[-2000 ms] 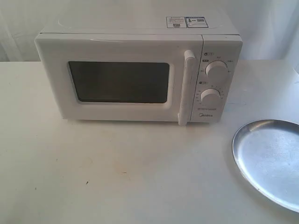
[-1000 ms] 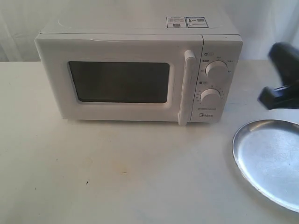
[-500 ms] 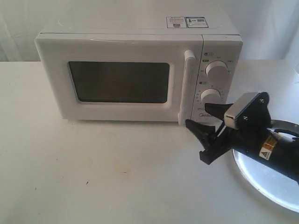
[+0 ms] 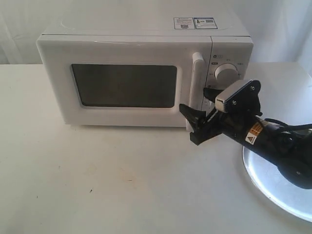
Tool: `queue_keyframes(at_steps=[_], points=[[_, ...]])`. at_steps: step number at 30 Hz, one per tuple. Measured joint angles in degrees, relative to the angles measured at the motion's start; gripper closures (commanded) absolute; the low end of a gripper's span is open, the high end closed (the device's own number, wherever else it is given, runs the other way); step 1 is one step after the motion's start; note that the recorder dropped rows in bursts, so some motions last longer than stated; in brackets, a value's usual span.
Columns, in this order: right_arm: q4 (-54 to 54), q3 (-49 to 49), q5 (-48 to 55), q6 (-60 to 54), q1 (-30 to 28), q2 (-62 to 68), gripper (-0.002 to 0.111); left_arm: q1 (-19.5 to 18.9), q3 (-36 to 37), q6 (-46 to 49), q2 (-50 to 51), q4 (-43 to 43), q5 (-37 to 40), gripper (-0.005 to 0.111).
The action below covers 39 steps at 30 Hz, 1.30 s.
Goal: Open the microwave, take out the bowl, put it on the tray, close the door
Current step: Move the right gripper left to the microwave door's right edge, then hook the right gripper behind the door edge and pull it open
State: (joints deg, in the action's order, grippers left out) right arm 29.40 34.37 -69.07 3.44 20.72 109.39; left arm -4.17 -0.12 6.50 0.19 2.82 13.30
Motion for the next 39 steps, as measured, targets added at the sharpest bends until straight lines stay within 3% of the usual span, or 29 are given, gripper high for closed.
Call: queue_keyframes(at_steps=[5,9,15,22,23,25,29,39], points=[[1.04,2.83,2.72,1.49,2.12,0.00,0.077,0.00,0.00,0.00,0.00,0.00,0.00,0.107],[0.29,5.25,9.49,1.98,3.36,-0.16,0.108,0.00,0.00,0.00,0.00,0.00,0.00,0.107],[3.19,5.84,11.64,4.57,3.49,-1.04,0.108,0.00,0.00,0.00,0.00,0.00,0.00,0.107],[12.17,6.88,15.38,15.75,1.96,-3.16,0.108,0.00,0.00,0.00,0.00,0.00,0.00,0.107],[17.08,6.88,15.42,16.84,1.72,-3.90,0.108,0.00,0.00,0.00,0.00,0.00,0.00,0.107],[37.81,4.77,10.68,22.63,3.38,-6.59,0.108,0.00,0.00,0.00,0.00,0.00,0.00,0.107],[49.78,6.22,17.51,35.93,3.86,-10.98,0.108,0.00,0.00,0.00,0.00,0.00,0.00,0.107],[55.84,6.04,26.27,49.25,5.65,-14.54,0.108,0.00,0.00,0.00,0.00,0.00,0.00,0.107]])
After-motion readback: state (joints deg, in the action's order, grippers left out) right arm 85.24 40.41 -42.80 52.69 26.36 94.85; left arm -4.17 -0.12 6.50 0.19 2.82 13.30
